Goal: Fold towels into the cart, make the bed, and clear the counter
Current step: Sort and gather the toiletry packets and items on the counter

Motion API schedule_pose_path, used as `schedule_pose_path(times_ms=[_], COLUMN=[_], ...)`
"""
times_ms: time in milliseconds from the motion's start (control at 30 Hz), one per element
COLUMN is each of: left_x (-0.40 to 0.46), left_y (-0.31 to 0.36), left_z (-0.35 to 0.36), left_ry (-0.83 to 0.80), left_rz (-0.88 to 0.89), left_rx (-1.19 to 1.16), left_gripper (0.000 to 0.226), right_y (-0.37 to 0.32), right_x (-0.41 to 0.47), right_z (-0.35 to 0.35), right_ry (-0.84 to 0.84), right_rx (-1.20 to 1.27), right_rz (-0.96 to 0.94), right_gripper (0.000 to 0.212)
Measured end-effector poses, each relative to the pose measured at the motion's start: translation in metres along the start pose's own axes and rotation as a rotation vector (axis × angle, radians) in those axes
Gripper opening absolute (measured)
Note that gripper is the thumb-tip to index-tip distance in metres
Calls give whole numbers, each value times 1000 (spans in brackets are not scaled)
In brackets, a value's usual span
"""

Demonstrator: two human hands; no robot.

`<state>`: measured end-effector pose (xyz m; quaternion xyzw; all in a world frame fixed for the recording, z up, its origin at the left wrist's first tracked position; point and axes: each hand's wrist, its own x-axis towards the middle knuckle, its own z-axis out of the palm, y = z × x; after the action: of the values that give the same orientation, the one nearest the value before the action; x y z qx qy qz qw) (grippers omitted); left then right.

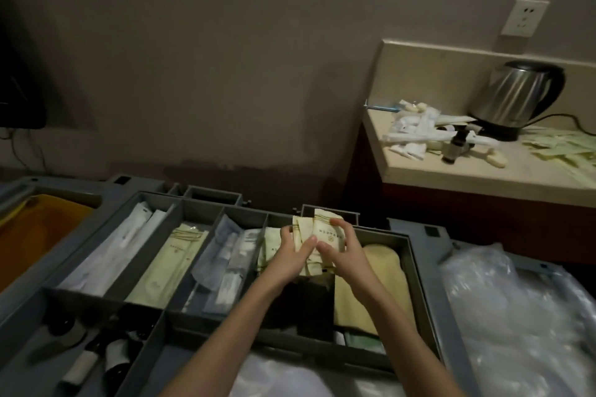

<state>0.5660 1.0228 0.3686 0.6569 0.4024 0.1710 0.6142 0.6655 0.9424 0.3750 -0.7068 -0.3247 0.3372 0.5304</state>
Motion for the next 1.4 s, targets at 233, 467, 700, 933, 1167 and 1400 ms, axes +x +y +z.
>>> schedule_pose_path(times_ms=[233, 467, 700, 933, 1167, 1400], left_x=[36, 47, 46, 43, 44, 48], left_y=[-29, -50, -58, -52, -59, -58], left_z=[16, 17, 16, -25, -32, -29], left_ry=[100, 176, 190, 388, 155, 69], left_rz=[27, 89, 249, 393, 283, 222], left_rx=[116, 408, 682, 951, 1366, 1470], left_gripper=[43, 41, 53, 50, 57, 56], right_y=[19, 34, 39, 53, 44, 53], right_x=[22, 37, 40, 29, 22, 22], right_z=[19, 44, 50, 58, 54, 28], right_ry=[167, 117, 4, 163, 200, 191], right_rx=[-237, -492, -630, -838, -1255, -1139], right_rz=[81, 139, 162, -58, -156, -103], right_gripper=[67, 66, 65, 52, 49, 46])
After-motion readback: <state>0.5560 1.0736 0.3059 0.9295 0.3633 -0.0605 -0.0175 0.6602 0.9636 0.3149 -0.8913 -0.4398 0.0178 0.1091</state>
